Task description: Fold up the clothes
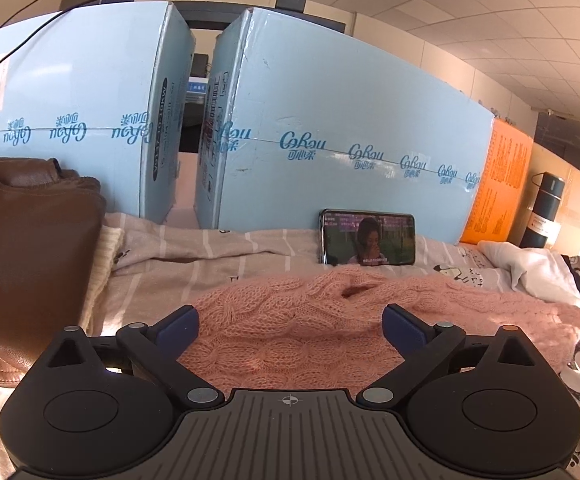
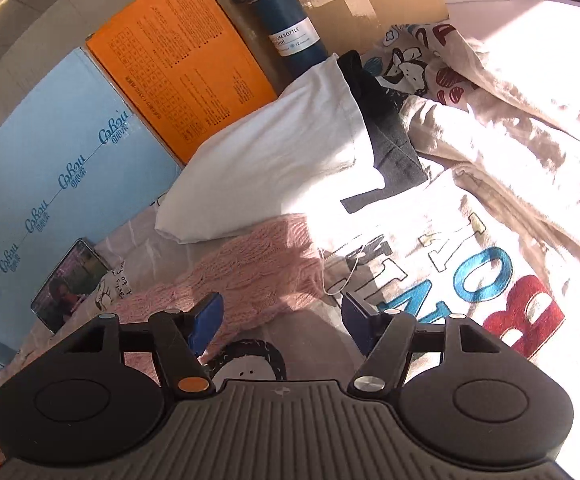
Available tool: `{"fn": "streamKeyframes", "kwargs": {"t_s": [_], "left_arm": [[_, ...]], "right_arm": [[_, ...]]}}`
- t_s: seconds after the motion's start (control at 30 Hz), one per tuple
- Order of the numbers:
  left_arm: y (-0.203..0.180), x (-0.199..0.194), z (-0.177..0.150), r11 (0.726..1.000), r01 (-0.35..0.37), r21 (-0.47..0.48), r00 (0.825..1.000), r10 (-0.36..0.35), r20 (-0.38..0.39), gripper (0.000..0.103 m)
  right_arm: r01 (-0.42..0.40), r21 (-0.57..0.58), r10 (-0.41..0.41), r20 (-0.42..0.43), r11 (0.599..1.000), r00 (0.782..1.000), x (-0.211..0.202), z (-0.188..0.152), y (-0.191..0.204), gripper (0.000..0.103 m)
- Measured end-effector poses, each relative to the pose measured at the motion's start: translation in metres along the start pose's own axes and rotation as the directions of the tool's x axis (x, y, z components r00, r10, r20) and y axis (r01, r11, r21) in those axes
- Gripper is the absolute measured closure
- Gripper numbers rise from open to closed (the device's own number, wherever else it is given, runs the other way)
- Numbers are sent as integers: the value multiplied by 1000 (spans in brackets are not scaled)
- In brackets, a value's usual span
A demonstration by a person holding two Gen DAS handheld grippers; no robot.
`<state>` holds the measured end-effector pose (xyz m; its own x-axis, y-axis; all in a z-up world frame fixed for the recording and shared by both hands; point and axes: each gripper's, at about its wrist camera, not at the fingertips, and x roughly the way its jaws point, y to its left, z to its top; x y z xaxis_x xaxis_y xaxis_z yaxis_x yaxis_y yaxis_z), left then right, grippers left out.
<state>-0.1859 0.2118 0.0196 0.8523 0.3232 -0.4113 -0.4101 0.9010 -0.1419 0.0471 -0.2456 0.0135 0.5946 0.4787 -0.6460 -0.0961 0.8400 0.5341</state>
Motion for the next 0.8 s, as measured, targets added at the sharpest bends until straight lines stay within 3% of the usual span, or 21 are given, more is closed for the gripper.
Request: {"fn": "streamKeyframes", "kwargs": {"t_s": [0.1, 0.17, 0.27, 0.47, 0.53, 0.6, 0.67, 0.73, 0.8], "left_arm": [[0, 16, -3, 987, -159, 23, 986, 160, -52, 3], [4, 22, -6, 979, -204, 10, 975, 204, -91, 3], [8, 15, -6, 986, -162, -31, 984, 160, -73, 3], [8, 14, -8, 988, -148, -35, 986, 145, -80, 3], [7, 14, -8, 989, -148, -32, 986, 145, -79, 3], [7, 14, -9, 989, -146, -31, 986, 143, -84, 3], [8, 16, -9, 988, -153, -30, 984, 149, -95, 3], [9, 16, -10, 988, -154, -33, 984, 150, -97, 3], [9, 14, -10, 989, -147, -37, 986, 143, -86, 3]], "right_arm": [[-32, 81, 34, -25, 996, 999, 8, -6, -4, 34], [-53, 117, 54, -5, 992, 999, 11, -7, -5, 25], [-88, 196, 83, 35, 977, 996, 15, -7, -8, 18], [-122, 242, 87, 149, 963, 985, 33, -6, -1, 17], [-98, 216, 58, 185, 971, 981, 40, -6, 8, 18], [-60, 152, 26, 216, 987, 976, 42, -11, 20, 30], [-32, 64, 16, 240, 997, 971, 40, -20, 32, 66], [-43, -11, 44, 280, 999, 959, 33, -27, 40, 83], [-33, -45, 46, 321, 998, 946, 24, -29, 42, 84]]}}
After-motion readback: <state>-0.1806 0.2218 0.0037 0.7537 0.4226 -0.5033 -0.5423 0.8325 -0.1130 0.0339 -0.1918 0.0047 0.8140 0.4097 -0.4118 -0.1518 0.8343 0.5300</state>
